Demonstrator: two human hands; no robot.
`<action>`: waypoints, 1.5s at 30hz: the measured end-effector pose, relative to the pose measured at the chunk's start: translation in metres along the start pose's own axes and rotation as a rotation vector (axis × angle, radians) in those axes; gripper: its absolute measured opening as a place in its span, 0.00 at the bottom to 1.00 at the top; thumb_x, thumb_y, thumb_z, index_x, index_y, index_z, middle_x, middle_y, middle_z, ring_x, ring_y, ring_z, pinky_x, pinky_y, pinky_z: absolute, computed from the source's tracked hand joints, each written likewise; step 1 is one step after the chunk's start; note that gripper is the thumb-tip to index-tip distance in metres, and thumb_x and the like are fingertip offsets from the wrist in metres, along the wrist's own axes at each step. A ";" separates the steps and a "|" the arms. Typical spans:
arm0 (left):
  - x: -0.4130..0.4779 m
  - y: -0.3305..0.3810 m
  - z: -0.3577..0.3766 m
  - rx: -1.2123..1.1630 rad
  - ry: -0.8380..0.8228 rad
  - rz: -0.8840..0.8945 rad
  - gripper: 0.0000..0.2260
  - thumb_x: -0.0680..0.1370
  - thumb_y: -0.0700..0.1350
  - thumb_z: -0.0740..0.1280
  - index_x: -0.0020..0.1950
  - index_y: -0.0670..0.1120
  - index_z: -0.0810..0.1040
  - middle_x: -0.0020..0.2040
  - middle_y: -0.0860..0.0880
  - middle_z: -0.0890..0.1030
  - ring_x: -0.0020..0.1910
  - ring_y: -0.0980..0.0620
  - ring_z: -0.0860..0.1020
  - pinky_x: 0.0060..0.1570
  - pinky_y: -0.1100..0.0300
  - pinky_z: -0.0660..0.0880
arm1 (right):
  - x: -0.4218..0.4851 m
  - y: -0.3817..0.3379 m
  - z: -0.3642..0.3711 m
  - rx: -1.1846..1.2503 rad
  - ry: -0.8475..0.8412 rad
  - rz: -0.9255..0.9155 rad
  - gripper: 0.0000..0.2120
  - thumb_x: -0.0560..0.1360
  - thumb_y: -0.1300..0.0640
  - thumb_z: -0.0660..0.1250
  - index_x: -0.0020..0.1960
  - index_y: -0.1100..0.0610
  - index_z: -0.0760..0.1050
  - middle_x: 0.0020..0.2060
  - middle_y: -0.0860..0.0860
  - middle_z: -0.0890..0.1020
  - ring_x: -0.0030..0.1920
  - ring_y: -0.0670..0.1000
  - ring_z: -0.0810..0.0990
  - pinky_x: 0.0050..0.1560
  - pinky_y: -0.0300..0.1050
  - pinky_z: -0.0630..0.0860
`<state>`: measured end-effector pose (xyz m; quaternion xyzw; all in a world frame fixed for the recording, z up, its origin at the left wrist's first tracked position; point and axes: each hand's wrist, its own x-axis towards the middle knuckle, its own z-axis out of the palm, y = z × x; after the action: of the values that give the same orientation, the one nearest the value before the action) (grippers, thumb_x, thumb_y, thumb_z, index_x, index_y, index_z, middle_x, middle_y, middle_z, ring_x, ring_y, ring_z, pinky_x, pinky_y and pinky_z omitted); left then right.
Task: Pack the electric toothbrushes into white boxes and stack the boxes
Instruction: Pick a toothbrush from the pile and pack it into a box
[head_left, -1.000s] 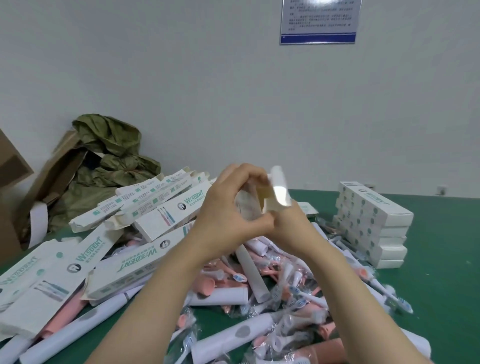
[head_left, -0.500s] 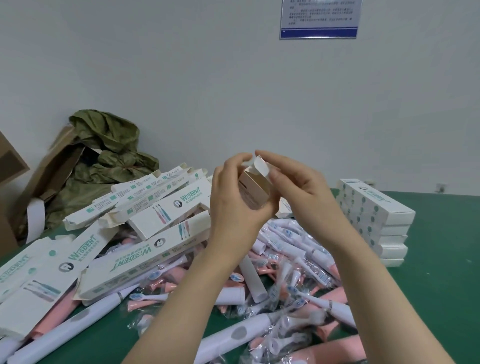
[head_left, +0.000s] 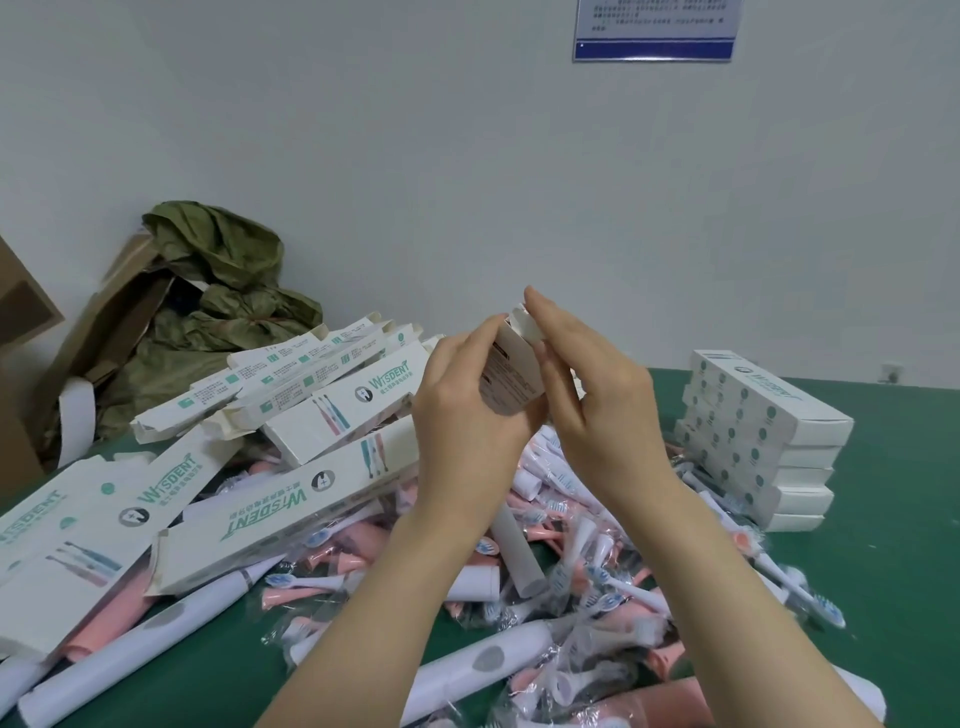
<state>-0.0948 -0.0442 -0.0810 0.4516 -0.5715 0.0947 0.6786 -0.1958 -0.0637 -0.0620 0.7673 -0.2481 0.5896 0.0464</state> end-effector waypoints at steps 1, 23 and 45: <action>0.000 0.000 -0.001 0.006 0.011 0.003 0.23 0.66 0.39 0.78 0.59 0.42 0.79 0.49 0.51 0.77 0.47 0.76 0.69 0.46 0.80 0.64 | 0.000 -0.001 0.002 0.004 0.027 0.003 0.18 0.77 0.68 0.59 0.66 0.65 0.72 0.60 0.59 0.79 0.61 0.47 0.74 0.61 0.33 0.69; -0.004 0.003 -0.007 -0.064 -0.010 -0.079 0.22 0.69 0.34 0.73 0.61 0.45 0.79 0.48 0.52 0.75 0.46 0.73 0.73 0.46 0.79 0.66 | -0.013 -0.002 0.016 -0.072 -0.001 -0.080 0.18 0.78 0.61 0.56 0.65 0.65 0.73 0.65 0.58 0.75 0.66 0.54 0.74 0.66 0.42 0.68; 0.003 0.002 -0.071 -0.640 0.106 -0.181 0.25 0.68 0.46 0.74 0.58 0.53 0.64 0.53 0.53 0.78 0.52 0.56 0.79 0.49 0.63 0.76 | -0.009 0.018 -0.006 0.415 -0.715 0.544 0.33 0.65 0.35 0.67 0.66 0.49 0.72 0.61 0.41 0.77 0.62 0.40 0.73 0.64 0.40 0.69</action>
<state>-0.0456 0.0072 -0.0734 0.2589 -0.4936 -0.1268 0.8205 -0.2103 -0.0744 -0.0732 0.8220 -0.3171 0.3169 -0.3512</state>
